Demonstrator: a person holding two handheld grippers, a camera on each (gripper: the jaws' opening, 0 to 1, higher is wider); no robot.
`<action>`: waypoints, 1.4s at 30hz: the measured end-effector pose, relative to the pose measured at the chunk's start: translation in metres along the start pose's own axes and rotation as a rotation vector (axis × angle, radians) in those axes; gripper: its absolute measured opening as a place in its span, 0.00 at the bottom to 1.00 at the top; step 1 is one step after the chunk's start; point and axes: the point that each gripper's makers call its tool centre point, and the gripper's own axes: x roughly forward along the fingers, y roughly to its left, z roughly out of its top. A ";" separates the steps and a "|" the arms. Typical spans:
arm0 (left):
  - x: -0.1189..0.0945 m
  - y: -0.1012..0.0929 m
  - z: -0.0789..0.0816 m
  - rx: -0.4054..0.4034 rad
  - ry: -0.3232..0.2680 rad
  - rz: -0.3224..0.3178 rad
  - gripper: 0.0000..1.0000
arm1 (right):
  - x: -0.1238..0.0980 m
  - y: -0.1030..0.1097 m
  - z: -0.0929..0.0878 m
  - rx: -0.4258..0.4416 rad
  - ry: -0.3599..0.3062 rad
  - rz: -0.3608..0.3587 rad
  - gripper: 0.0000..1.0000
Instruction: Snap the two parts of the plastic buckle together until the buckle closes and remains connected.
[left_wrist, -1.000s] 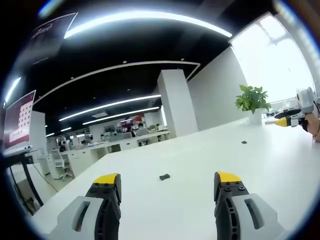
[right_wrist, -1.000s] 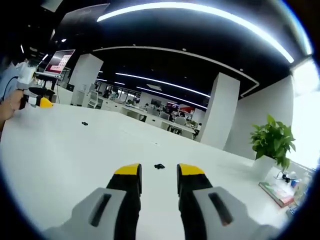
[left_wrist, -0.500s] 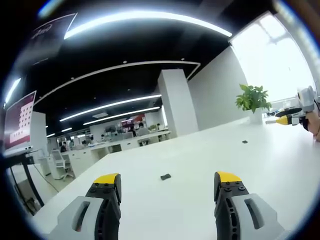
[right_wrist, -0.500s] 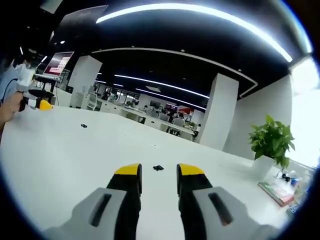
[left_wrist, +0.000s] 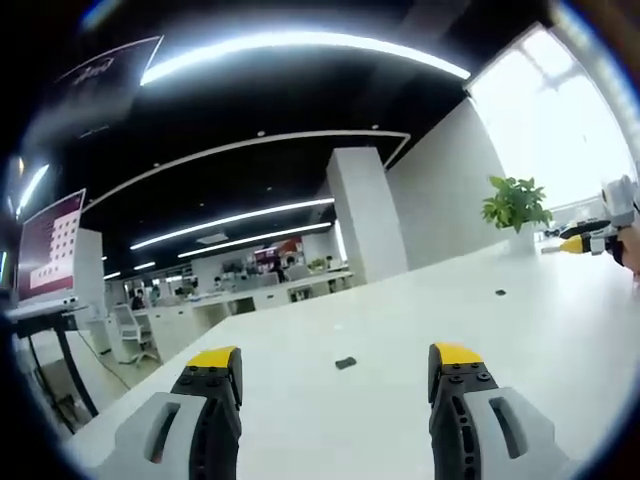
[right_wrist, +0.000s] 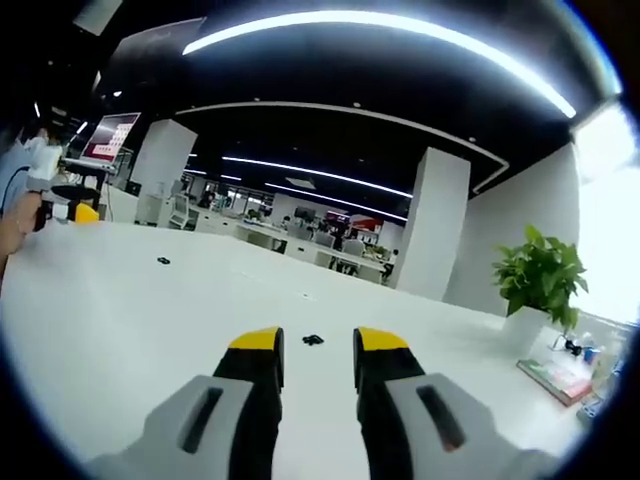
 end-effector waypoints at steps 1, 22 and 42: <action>0.000 0.001 0.001 0.000 -0.003 0.005 0.78 | 0.000 0.000 0.000 0.002 0.001 -0.001 0.27; -0.002 0.002 0.000 0.041 0.002 0.019 0.76 | -0.007 -0.009 0.002 0.031 -0.023 -0.033 0.28; -0.014 0.010 0.023 -0.032 -0.053 0.010 0.74 | -0.012 -0.010 0.012 0.040 -0.072 -0.038 0.28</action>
